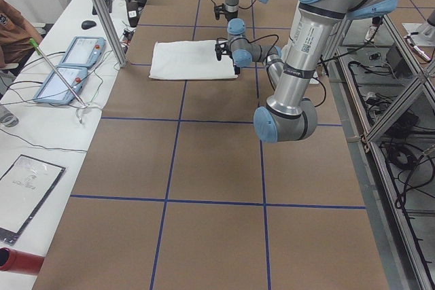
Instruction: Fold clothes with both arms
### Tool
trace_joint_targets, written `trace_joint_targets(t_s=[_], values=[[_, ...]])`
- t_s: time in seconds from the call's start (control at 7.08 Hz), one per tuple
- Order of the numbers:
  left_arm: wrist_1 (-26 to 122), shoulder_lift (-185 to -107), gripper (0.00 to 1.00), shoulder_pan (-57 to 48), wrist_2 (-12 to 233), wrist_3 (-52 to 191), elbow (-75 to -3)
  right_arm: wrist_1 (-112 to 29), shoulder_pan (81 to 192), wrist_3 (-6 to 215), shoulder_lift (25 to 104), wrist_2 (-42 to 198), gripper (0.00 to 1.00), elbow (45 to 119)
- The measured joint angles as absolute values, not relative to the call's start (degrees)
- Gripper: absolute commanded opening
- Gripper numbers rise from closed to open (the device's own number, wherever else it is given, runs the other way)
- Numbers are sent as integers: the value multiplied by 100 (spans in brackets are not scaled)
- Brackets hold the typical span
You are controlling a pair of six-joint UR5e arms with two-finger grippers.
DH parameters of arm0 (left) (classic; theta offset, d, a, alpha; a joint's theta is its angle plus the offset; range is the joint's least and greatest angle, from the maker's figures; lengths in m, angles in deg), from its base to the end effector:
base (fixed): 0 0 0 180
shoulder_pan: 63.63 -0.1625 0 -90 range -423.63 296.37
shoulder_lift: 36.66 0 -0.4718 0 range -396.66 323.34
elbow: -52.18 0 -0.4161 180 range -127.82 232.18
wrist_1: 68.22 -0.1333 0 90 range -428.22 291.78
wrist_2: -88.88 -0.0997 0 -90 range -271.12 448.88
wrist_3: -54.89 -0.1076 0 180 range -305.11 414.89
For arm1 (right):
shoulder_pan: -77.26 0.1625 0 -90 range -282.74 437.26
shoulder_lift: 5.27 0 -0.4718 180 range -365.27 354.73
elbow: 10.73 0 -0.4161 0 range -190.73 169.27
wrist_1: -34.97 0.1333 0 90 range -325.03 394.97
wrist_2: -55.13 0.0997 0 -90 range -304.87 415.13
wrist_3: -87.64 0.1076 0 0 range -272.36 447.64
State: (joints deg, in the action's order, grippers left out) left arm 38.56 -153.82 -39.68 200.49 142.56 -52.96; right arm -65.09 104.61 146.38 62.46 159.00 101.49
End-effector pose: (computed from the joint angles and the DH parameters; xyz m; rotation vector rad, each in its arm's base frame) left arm 0.5653 -0.3536 0.2681 -0.1024 1.0689 -0.1460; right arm -0.4986 -0.3789 0.3373 0.0880 -0.6367 -0.1386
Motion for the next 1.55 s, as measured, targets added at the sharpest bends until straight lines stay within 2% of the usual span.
trace_joint_targets(t_s=[0.28, 0.85, 1.13, 1.27, 1.41, 1.55], values=[[3873, -15608, 92, -4103, 19916, 14558, -4868, -6204, 10466, 14850, 6244, 15909, 100, 10332], [3897, -15826, 60, -4119, 19881, 14772, -4468, -6162, 10485, 14955, 6232, 15927, 100, 10492], [3913, -15830, 50, -4122, 19881, 14840, -4455, -6162, 10492, 14959, 6240, 15939, 100, 10508], [3917, -15830, 31, -4121, 19877, 14846, -4452, -6162, 10494, 14960, 6244, 15943, 100, 10523], [3918, -15833, 0, -4117, 19877, 14849, -4452, -6162, 10494, 14960, 6250, 15945, 100, 10532], [3916, -15844, 0, -4115, 19879, 14849, -4455, -6162, 10494, 14960, 6252, 15945, 100, 10538]])
